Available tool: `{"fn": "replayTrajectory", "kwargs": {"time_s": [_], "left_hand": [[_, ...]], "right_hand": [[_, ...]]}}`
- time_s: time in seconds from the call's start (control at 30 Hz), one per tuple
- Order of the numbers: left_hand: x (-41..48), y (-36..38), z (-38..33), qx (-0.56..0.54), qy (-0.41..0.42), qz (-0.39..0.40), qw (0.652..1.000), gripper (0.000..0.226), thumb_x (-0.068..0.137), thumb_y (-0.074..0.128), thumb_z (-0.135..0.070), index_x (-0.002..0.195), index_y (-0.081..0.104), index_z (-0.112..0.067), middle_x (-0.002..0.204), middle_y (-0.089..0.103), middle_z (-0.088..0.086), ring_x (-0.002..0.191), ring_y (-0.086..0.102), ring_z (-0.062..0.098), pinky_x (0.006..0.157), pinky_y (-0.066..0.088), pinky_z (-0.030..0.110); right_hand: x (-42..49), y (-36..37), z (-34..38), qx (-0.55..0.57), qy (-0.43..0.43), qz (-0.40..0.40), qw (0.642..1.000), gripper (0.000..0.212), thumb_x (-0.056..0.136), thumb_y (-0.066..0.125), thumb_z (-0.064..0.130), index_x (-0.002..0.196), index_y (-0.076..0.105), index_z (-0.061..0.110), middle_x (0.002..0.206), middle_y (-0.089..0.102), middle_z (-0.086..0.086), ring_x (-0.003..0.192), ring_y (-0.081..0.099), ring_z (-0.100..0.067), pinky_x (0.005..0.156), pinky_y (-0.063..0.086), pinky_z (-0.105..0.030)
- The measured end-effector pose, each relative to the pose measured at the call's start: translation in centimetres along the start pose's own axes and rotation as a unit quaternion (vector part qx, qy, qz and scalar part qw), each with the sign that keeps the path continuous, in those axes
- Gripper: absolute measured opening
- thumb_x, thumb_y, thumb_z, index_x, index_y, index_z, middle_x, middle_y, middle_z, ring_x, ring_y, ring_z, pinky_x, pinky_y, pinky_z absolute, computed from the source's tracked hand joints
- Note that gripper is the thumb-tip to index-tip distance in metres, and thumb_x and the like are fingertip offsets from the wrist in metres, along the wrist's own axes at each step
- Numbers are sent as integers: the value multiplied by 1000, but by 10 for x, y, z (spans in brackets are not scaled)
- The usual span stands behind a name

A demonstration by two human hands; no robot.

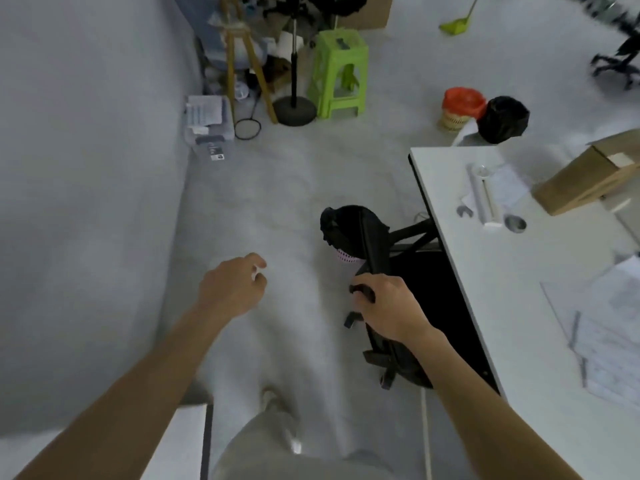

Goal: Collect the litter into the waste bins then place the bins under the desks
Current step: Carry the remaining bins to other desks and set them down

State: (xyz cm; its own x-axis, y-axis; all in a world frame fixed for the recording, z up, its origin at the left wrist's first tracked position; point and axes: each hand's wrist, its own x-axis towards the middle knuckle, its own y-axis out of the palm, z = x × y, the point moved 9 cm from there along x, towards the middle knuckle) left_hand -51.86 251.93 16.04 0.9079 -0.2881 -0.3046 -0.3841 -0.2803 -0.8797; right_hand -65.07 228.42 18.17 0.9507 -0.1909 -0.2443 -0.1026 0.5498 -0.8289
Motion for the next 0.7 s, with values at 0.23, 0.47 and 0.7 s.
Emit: {"fn": "replayTrajectory", "kwargs": {"time_s": [0.23, 0.47, 0.7], "left_hand": [[160, -82, -40, 52, 68, 26, 996, 31, 95, 52, -32, 126, 59, -30, 128, 65, -5, 116, 60, 23, 96, 48, 37], [358, -120, -112, 95, 147, 44, 984, 39, 98, 49, -31, 136, 54, -29, 134, 62, -2, 118, 59, 24, 95, 48, 38], [537, -164, -178, 166, 193, 37, 966, 47, 96, 50, -32, 143, 48, -28, 126, 65, 6, 111, 60, 29, 89, 51, 40]], "right_hand": [[140, -66, 24, 31, 44, -77, 996, 32, 97, 57, 23, 126, 67, 17, 114, 70, -4, 105, 63, -21, 85, 47, -23], [304, -94, -12, 60, 105, -94, 988, 34, 99, 53, 29, 131, 63, 23, 126, 65, 0, 118, 56, -22, 91, 49, -31], [481, -172, -59, 77, 147, -94, 982, 34, 98, 50, 36, 132, 59, 33, 133, 62, 0, 127, 51, -29, 99, 49, -43]]}}
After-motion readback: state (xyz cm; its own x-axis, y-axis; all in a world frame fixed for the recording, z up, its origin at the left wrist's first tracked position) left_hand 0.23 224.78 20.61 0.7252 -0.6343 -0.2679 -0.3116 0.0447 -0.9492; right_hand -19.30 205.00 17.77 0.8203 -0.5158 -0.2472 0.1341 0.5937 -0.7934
